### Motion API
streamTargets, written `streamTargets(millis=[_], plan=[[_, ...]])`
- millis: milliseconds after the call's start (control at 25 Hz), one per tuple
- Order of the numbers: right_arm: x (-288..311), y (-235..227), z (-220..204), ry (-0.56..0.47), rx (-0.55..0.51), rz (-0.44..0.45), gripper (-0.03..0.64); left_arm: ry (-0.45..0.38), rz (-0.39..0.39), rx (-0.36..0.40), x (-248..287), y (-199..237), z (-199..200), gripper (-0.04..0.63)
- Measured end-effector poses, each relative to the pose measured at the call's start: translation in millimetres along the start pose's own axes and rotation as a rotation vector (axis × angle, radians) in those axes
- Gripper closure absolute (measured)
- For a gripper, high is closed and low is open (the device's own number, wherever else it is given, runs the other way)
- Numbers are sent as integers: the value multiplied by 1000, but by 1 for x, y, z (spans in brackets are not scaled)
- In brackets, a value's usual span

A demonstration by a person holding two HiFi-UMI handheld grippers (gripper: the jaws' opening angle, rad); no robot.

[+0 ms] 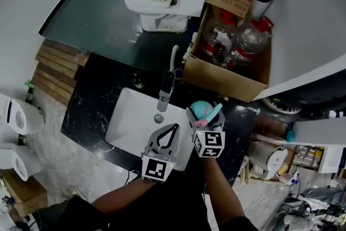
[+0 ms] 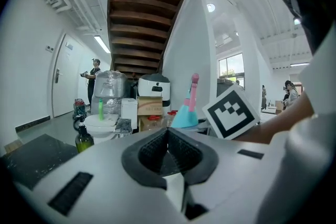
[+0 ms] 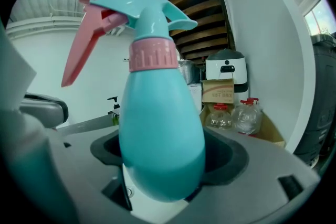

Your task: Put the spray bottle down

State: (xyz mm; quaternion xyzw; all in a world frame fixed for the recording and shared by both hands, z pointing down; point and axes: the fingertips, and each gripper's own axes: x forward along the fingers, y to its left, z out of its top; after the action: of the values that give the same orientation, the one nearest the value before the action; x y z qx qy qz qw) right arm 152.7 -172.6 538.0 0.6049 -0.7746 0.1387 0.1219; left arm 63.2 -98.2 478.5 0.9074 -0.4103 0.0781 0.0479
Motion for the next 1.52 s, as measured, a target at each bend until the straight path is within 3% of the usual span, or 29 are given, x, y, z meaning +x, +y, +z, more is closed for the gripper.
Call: streamTargets(millis=[400,800,1520], plan=[[30,-5,-21,44,36,-21,196,31,3,-33,15,4,-12,584],[54,-15,-42,86,-12,-25,196,51,-9,-29,27,8,-19,584],[92,-13,-81,162,34,-5,196,115,2,-27,20,14,-39,584]])
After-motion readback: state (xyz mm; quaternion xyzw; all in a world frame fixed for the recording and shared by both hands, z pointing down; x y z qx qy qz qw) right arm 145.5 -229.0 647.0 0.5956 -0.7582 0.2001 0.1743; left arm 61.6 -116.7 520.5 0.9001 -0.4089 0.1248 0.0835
